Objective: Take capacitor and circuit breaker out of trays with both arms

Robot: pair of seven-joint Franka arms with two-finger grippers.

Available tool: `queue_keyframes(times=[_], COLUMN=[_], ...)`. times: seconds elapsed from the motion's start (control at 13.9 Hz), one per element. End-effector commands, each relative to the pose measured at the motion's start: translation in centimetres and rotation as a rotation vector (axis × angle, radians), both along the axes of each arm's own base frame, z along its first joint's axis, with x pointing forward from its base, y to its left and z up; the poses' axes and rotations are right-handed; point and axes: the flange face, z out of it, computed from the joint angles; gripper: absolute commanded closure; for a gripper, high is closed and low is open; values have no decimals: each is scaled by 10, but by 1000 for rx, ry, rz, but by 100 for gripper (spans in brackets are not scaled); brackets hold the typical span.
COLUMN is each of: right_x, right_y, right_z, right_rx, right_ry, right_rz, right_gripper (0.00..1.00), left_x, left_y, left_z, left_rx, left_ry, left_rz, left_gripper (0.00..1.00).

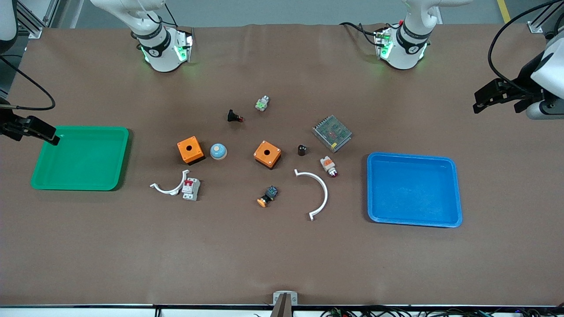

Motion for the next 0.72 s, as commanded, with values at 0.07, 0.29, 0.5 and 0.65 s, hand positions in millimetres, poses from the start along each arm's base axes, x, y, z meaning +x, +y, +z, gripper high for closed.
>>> queue_keyframes(times=[0.07,0.29,0.5,0.65], right_x=[-8,-9,-9,-9], right_y=[-2,-2,-1,-1], right_z=[4,4,4,4], right_rx=[17,17,19,19], right_ry=[-8,-10,-10,-10], right_rz=[-1,-3,-2,-2], right_gripper=[0,0,0,0], left_x=[5,3,2,-1], left_y=[6,6,0,7], left_z=[-2,1,-2,-3], left_rx=[-11,-8,-5,0], left_ry=[-39,-43,-34,-25], left_rz=[5,-12,-11,-2], left_gripper=[0,0,0,0])
